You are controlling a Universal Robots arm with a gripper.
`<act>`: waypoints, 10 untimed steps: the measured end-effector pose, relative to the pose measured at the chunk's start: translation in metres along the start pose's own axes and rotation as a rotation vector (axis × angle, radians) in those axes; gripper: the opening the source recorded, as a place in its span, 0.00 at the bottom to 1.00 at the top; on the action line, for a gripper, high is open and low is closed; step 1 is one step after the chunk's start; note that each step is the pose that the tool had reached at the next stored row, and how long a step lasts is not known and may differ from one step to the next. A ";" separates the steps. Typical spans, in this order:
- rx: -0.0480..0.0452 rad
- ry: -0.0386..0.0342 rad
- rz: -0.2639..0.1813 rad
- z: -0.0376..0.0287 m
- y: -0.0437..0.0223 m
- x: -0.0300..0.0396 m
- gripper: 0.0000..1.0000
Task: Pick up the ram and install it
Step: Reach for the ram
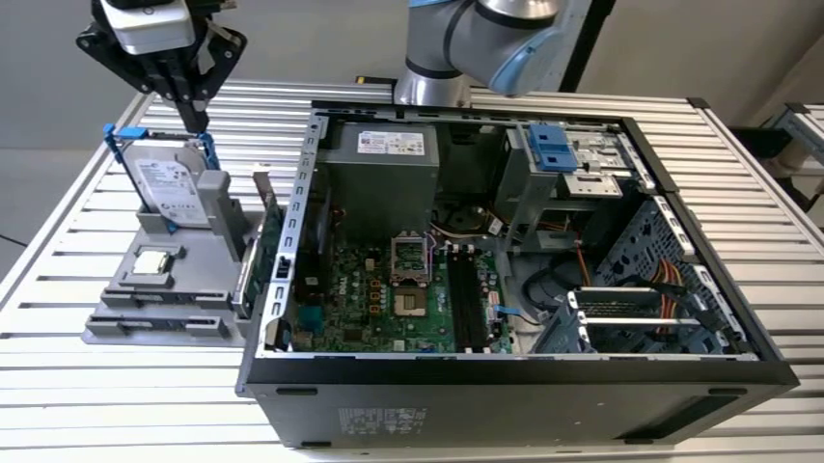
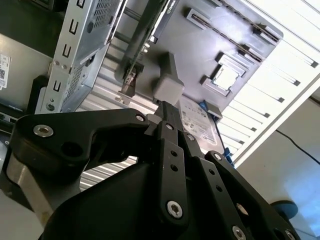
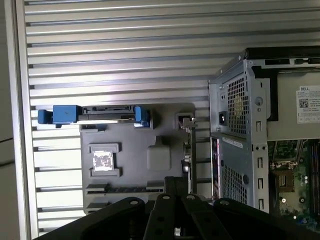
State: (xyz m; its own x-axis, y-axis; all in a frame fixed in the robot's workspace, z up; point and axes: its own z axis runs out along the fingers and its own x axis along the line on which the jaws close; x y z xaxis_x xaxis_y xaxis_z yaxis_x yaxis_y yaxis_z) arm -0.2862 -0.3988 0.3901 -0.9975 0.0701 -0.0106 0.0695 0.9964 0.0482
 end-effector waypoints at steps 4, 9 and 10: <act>0.0000 0.0001 -0.001 0.0000 -0.0005 0.0064 0.00; 0.0000 0.0003 -0.003 0.0001 -0.0010 0.0138 0.00; 0.0000 0.0003 -0.004 0.0001 -0.0011 0.0153 0.00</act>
State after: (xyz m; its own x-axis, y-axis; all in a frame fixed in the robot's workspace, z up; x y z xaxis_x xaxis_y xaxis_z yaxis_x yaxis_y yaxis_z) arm -0.3015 -0.3988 0.3898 -0.9978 0.0657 -0.0105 0.0651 0.9967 0.0481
